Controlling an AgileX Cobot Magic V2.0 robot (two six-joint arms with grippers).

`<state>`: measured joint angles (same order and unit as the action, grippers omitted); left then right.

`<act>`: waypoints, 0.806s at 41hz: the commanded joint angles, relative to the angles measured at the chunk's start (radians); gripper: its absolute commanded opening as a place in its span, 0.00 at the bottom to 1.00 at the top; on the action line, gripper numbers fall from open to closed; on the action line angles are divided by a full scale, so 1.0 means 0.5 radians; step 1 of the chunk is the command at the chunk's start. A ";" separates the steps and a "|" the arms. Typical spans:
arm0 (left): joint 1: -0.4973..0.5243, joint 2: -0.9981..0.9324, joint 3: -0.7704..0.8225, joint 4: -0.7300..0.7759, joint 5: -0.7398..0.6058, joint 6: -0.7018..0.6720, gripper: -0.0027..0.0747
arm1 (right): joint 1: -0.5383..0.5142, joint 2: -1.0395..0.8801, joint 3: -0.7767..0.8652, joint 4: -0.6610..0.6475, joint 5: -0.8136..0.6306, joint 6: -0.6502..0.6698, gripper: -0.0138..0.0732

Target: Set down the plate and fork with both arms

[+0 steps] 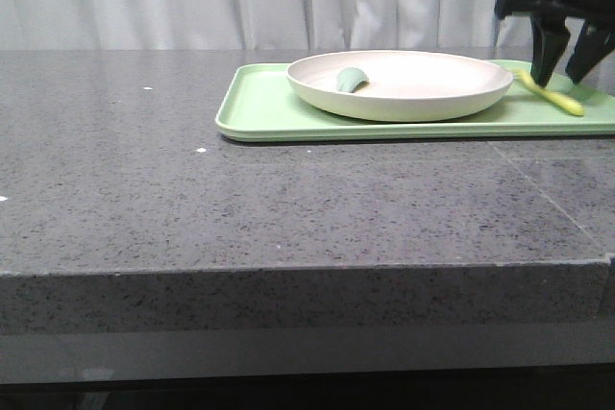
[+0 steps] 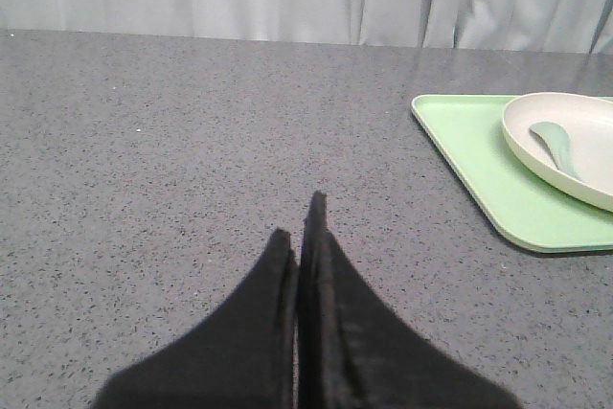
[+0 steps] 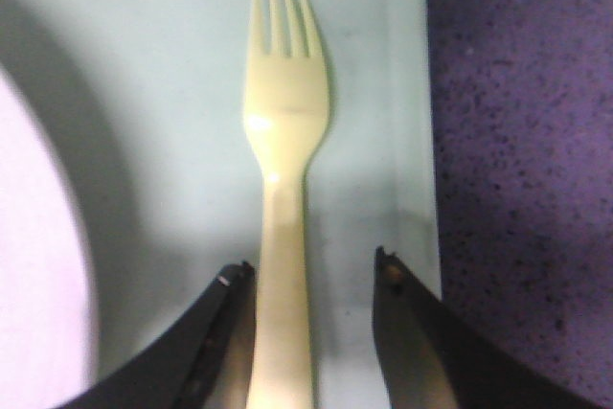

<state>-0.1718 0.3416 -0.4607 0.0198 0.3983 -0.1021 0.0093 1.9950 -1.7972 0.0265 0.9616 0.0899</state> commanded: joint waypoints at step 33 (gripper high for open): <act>0.004 0.016 -0.055 -0.004 -0.151 -0.001 0.01 | 0.075 -1.456 1.011 0.096 -0.475 -0.180 0.02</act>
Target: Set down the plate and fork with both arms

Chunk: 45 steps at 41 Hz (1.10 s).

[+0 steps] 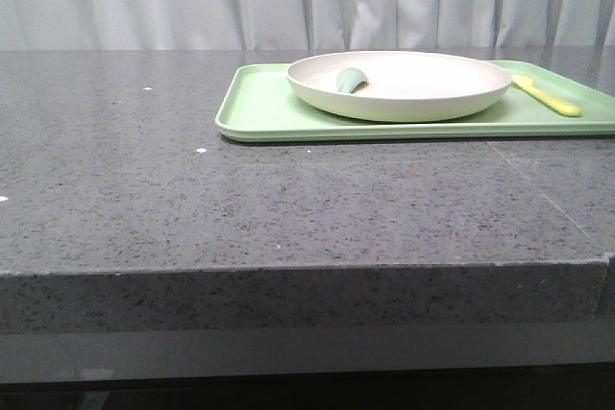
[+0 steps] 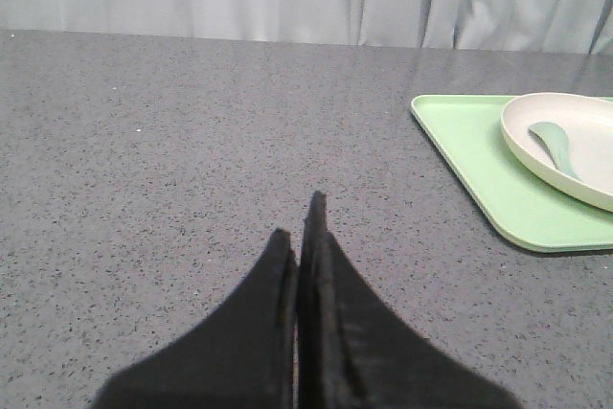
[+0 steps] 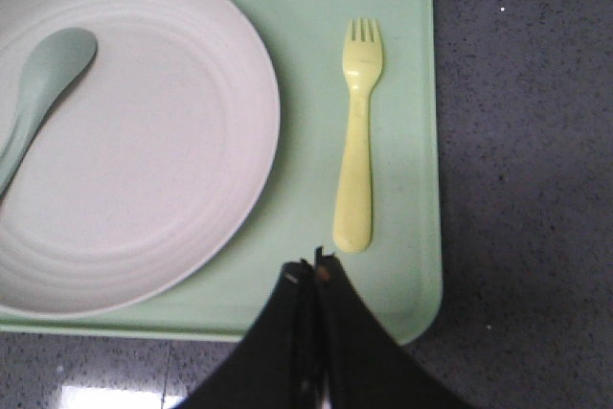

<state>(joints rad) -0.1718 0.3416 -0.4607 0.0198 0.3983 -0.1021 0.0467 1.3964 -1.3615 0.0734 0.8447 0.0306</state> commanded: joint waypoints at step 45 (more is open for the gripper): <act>0.004 0.016 -0.055 -0.004 -0.151 -0.001 0.01 | 0.000 -2.319 1.904 0.002 -1.083 -0.075 0.02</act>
